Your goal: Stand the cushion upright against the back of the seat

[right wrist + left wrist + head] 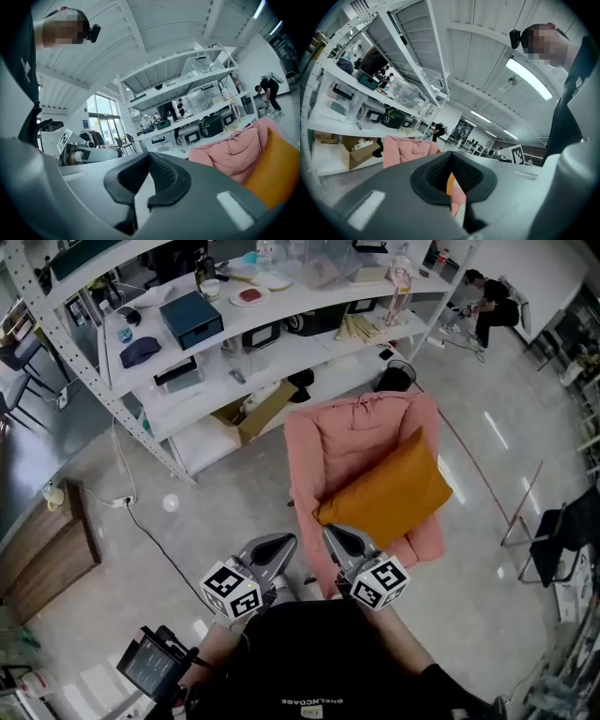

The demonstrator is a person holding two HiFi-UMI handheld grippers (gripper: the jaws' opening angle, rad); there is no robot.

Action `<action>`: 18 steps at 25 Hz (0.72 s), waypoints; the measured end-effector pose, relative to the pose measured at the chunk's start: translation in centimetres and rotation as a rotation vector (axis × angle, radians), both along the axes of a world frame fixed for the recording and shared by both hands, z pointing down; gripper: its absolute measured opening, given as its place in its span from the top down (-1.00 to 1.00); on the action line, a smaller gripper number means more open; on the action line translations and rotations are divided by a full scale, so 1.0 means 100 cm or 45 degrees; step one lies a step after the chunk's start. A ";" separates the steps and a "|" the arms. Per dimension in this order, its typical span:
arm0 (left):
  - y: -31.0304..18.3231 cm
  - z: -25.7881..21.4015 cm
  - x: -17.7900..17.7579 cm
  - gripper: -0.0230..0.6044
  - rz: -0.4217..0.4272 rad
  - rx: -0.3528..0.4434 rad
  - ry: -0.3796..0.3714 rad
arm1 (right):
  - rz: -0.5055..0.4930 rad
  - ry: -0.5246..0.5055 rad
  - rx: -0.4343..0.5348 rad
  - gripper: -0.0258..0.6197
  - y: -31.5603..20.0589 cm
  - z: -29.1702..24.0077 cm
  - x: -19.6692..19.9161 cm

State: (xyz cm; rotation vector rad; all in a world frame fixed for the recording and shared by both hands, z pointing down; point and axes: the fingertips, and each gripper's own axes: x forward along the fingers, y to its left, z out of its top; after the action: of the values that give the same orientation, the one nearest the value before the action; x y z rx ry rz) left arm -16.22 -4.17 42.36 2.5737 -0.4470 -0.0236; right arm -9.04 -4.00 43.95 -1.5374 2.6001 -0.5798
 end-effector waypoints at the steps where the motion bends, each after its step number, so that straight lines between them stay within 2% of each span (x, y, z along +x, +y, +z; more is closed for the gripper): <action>1: -0.003 0.001 0.003 0.88 0.023 -0.001 -0.004 | 0.027 -0.003 0.000 0.90 -0.002 -0.001 0.002; 10: -0.011 0.005 0.040 0.88 0.181 -0.015 -0.011 | 0.262 -0.008 0.000 0.90 0.013 -0.004 0.055; 18: -0.010 0.008 0.076 0.88 0.194 -0.031 -0.021 | 0.381 -0.030 0.000 0.90 0.022 -0.002 0.122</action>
State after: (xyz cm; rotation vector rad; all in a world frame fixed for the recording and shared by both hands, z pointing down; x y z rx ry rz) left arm -8.66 -5.12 43.17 2.5780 -0.2544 0.0573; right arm 3.19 -1.79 43.73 -1.8583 2.2874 -0.5632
